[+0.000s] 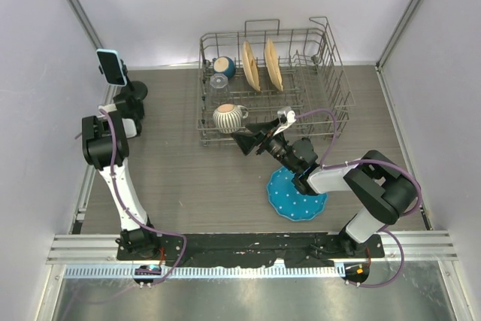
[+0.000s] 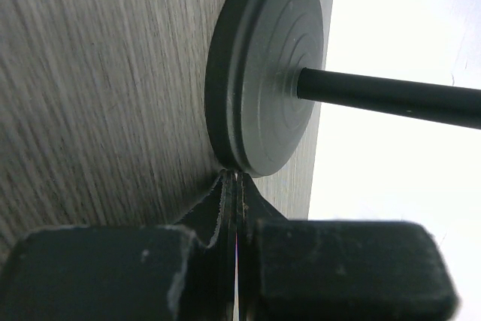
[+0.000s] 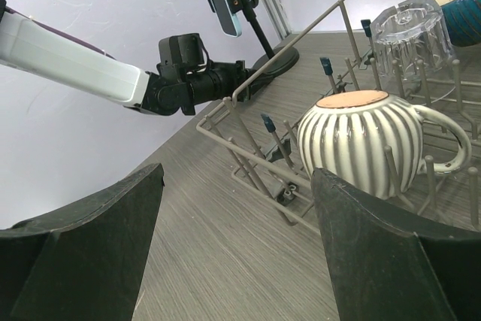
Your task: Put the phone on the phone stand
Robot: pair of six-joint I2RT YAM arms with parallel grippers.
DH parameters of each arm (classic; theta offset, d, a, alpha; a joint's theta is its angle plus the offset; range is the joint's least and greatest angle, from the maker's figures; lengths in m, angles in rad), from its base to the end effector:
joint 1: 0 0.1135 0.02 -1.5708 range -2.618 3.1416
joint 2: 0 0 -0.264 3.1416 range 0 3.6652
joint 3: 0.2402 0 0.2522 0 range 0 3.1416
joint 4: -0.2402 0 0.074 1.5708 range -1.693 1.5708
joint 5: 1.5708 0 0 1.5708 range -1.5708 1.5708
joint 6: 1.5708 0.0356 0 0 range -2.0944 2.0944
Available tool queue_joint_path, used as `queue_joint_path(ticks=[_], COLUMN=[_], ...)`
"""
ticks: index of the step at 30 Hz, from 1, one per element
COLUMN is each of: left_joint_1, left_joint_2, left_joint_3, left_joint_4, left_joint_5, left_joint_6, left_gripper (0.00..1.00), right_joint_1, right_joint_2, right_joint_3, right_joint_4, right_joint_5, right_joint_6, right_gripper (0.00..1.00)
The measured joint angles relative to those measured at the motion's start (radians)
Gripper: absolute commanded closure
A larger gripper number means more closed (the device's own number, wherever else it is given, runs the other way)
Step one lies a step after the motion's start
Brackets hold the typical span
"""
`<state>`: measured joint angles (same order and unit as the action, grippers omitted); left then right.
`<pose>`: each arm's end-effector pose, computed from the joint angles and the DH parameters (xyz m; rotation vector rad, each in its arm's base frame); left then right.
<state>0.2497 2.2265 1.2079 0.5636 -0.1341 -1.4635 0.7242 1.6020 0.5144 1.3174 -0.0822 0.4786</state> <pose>0.4433 0.1180 0.0976 -1.6270 1.2951 -0.6249 0.2241 0.2021 0.2133 -0.2472 1.4015 1.0621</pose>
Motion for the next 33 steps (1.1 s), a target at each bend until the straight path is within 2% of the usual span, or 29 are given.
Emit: queue_joint_path(ticks=[4, 11, 16, 21, 25, 27, 30, 33], left_joint_1=[0.0, 0.002, 0.002, 0.002, -0.016, -0.049, -0.18, -0.399], left_joint_2=[-0.002, -0.114, -0.294, -0.612, -0.932, -1.041, -1.157, -1.233], left_joint_3=[-0.021, -0.264, -0.473, -0.585, -0.561, -0.508, -0.37, -0.272], left_joint_4=[0.031, 0.167, 0.177, 0.089, -0.059, -0.133, -0.256, -0.318], left_joint_5=[0.007, 0.047, 0.1, 0.144, 0.145, 0.137, 0.092, 0.038], left_joint_6=[0.001, -0.071, -0.105, -0.058, 0.085, 0.187, 0.408, 0.662], left_gripper=[0.98, 0.96, 0.96, 0.96, 0.96, 0.94, 0.93, 0.91], right_joint_1=[-0.002, -0.008, -0.009, -0.011, -0.013, -0.013, -0.013, -0.013], right_joint_2=[0.002, 0.001, -0.002, -0.017, -0.033, -0.039, -0.04, -0.048], right_joint_3=[0.0, 0.0, 0.0, -0.006, -0.01, -0.01, -0.01, -0.011], right_joint_4=[0.003, 0.006, 0.004, -0.009, -0.009, -0.008, -0.009, -0.016], right_joint_5=[-0.004, -0.006, -0.006, -0.004, -0.002, -0.002, -0.002, -0.002], right_joint_6=[0.003, 0.003, 0.002, -0.006, -0.011, -0.013, -0.014, -0.019], right_gripper=[0.15, 0.15, 0.15, 0.15, 0.15, 0.15, 0.15, 0.15])
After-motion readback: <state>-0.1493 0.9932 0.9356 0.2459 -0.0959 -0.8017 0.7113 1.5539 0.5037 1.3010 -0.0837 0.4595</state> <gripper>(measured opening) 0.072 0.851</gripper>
